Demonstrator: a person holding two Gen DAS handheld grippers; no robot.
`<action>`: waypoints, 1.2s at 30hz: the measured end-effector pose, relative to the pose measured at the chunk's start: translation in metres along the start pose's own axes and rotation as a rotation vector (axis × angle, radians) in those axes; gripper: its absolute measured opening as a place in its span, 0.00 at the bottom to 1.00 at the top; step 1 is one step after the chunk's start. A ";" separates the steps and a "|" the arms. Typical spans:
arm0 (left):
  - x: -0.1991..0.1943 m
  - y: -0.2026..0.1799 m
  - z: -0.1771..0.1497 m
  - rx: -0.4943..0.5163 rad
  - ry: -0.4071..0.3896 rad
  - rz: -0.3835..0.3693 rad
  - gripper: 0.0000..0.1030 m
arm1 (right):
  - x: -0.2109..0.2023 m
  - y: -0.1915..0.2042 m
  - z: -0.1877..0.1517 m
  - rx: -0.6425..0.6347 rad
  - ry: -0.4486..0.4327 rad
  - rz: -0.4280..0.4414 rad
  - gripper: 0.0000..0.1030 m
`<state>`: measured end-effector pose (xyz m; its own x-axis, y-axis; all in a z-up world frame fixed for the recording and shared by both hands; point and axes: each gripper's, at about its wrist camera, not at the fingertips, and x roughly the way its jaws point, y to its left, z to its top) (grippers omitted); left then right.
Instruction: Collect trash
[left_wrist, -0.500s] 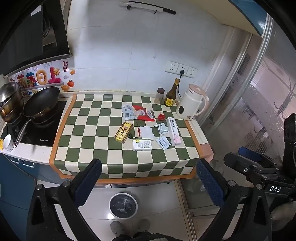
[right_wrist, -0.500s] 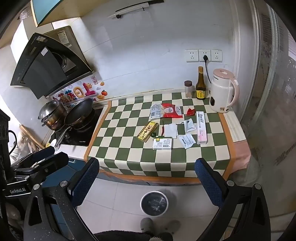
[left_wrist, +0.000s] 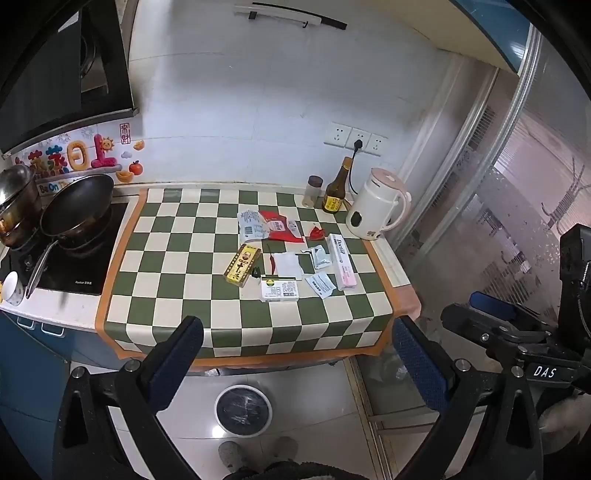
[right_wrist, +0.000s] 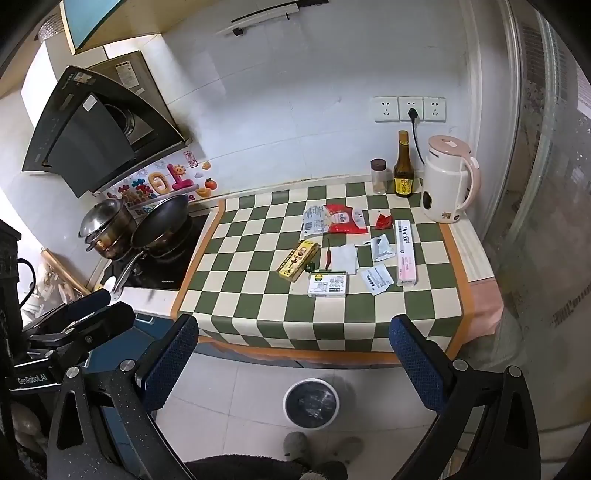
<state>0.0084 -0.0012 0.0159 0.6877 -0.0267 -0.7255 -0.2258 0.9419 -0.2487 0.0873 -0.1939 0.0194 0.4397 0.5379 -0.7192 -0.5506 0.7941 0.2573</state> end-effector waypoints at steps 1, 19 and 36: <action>0.002 -0.005 -0.004 0.005 -0.003 0.002 1.00 | 0.000 0.001 -0.001 -0.003 0.002 0.001 1.00; 0.006 0.008 -0.013 0.013 -0.001 -0.001 1.00 | 0.008 0.012 -0.001 -0.020 0.026 0.019 1.00; 0.001 0.005 -0.010 0.010 -0.006 -0.002 1.00 | 0.009 0.013 0.000 -0.020 0.031 0.021 1.00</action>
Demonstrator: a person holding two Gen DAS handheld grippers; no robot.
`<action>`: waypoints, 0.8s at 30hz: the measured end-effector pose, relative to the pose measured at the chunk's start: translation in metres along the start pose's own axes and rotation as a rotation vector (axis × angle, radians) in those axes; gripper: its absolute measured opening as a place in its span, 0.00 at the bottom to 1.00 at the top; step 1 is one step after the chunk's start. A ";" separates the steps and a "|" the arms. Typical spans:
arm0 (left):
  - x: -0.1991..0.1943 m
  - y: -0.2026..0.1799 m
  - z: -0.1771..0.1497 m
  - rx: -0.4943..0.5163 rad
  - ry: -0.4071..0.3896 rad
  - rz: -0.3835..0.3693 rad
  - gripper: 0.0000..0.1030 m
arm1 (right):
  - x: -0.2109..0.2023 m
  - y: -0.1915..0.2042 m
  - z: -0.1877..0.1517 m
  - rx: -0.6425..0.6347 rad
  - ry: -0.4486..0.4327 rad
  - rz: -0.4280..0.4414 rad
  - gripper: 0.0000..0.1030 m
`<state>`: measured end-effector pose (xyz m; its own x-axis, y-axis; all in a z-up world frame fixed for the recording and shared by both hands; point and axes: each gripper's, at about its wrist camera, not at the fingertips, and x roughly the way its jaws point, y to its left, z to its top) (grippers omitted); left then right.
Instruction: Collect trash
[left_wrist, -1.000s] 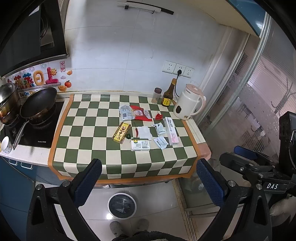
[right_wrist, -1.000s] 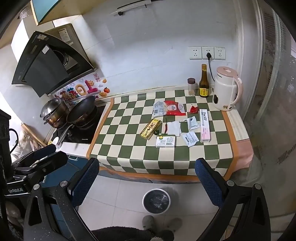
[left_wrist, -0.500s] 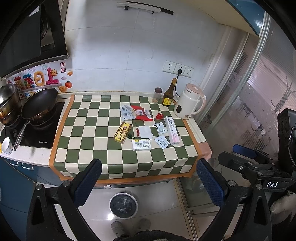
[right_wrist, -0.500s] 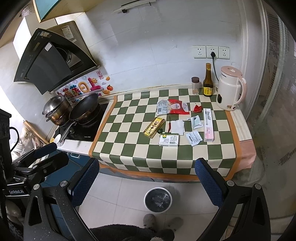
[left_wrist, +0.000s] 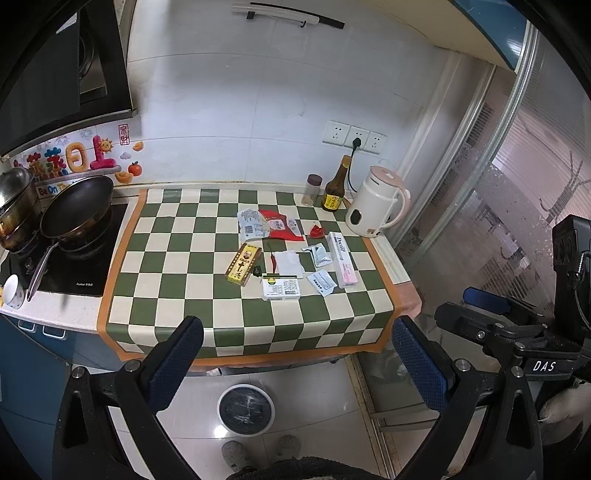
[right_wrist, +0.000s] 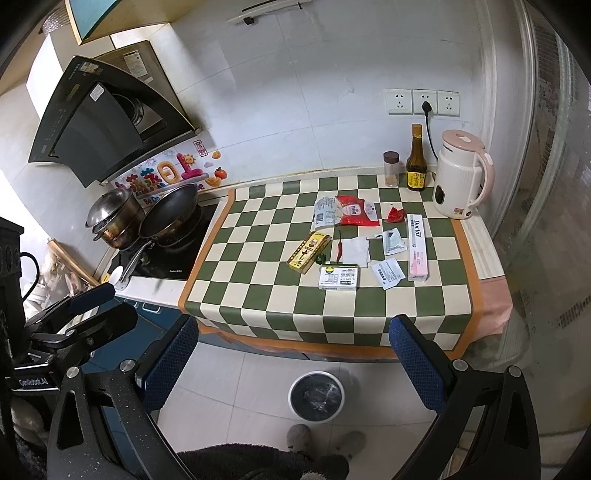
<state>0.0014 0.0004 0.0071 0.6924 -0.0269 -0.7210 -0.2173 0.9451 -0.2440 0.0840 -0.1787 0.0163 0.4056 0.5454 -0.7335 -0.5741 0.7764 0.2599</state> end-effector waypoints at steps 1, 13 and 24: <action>0.000 0.000 0.000 -0.001 0.001 -0.001 1.00 | 0.000 0.000 0.000 0.000 0.001 0.000 1.00; -0.001 -0.002 -0.001 0.002 0.000 0.001 1.00 | 0.000 0.001 0.001 -0.002 0.001 0.003 1.00; -0.001 -0.004 -0.002 0.002 0.003 -0.004 1.00 | 0.001 0.004 -0.001 -0.005 0.004 0.008 1.00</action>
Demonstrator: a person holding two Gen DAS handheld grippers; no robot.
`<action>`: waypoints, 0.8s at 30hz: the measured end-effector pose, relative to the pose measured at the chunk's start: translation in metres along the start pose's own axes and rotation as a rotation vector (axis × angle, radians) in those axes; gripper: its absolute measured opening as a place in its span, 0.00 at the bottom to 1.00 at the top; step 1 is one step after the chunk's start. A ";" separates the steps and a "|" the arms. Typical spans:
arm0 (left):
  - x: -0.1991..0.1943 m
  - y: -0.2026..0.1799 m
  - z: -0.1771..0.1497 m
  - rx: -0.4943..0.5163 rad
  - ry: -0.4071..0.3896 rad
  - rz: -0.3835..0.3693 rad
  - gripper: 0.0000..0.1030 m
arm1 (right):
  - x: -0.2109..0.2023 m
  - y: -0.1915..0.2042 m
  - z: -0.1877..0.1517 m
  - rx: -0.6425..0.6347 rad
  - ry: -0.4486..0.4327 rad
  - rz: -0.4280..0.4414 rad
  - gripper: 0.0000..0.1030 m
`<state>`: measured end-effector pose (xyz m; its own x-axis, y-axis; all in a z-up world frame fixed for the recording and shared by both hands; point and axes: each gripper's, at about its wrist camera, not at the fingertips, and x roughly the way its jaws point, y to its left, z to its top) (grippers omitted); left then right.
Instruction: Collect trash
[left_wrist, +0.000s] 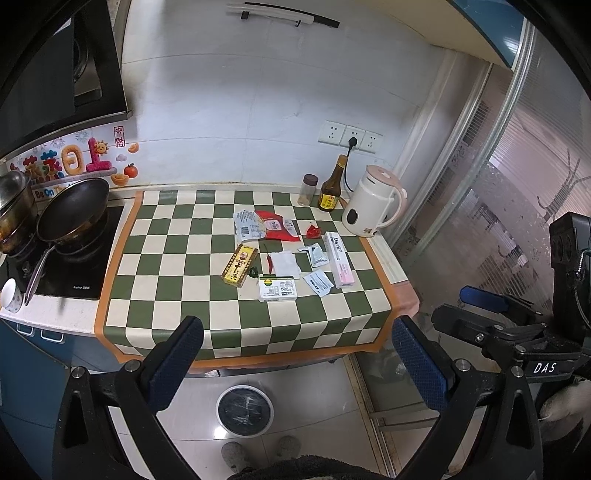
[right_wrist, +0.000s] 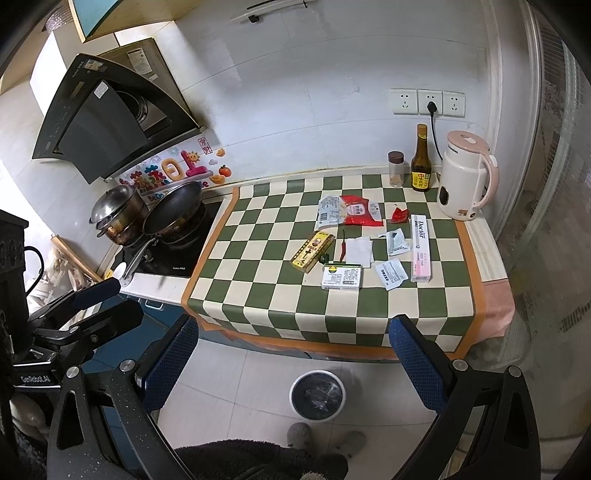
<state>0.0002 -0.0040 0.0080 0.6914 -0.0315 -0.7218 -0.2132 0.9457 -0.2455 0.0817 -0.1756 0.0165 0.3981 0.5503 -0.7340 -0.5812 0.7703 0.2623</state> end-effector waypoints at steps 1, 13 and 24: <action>0.000 -0.001 0.000 0.001 0.001 0.000 1.00 | 0.000 0.000 0.000 0.000 -0.001 -0.002 1.00; 0.004 -0.003 0.004 0.004 0.009 -0.020 1.00 | 0.001 0.002 0.000 0.000 0.002 0.005 1.00; 0.013 0.002 0.007 0.022 -0.010 0.063 1.00 | 0.004 0.015 -0.005 0.028 -0.014 -0.009 1.00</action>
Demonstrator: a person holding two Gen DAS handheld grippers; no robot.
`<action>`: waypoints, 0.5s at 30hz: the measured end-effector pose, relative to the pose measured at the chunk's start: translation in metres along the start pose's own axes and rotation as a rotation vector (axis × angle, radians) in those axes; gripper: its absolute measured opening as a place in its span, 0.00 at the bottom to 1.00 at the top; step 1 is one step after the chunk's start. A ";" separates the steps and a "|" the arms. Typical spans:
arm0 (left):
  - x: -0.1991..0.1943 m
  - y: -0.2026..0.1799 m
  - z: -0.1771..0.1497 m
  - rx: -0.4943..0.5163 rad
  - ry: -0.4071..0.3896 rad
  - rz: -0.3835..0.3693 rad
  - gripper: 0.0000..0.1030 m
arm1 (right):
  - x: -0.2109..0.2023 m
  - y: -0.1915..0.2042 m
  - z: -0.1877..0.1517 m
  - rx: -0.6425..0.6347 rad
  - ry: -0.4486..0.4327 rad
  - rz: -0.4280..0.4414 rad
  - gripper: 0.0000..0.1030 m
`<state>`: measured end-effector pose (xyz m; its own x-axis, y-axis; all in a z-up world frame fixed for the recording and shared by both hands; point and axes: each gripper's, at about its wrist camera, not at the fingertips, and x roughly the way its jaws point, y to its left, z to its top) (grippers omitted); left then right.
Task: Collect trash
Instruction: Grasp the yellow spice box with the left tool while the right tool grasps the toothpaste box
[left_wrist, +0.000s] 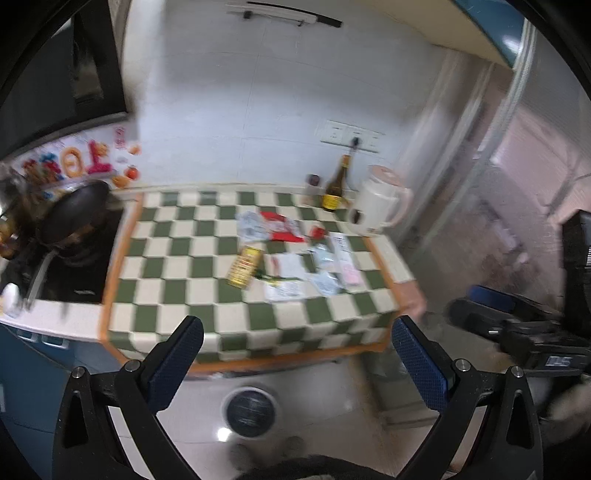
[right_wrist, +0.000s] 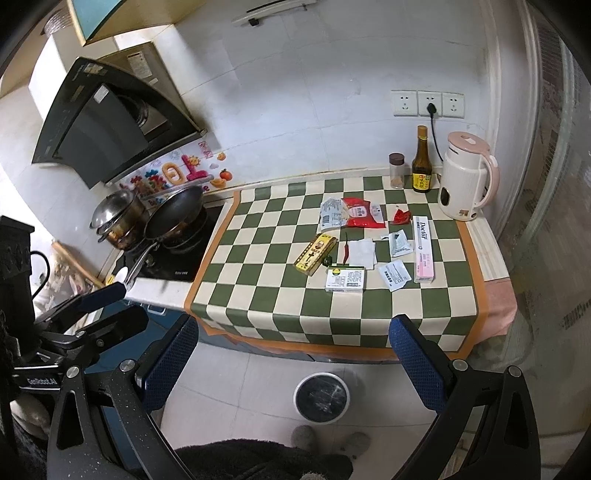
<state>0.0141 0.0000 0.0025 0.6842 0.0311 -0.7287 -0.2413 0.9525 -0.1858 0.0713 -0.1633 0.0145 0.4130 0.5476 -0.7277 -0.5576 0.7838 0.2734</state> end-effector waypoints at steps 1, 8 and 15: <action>0.006 0.002 0.003 0.016 -0.010 0.051 1.00 | 0.002 0.000 0.000 0.019 -0.008 -0.015 1.00; 0.121 0.035 0.038 0.114 0.053 0.333 1.00 | 0.035 -0.034 0.012 0.167 -0.059 -0.234 1.00; 0.281 0.057 0.055 0.137 0.310 0.344 1.00 | 0.142 -0.147 0.043 0.306 0.066 -0.356 0.96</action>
<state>0.2304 0.0796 -0.1770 0.3384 0.2793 -0.8986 -0.3104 0.9346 0.1736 0.2427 -0.1883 -0.1020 0.4881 0.2174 -0.8453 -0.1479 0.9751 0.1654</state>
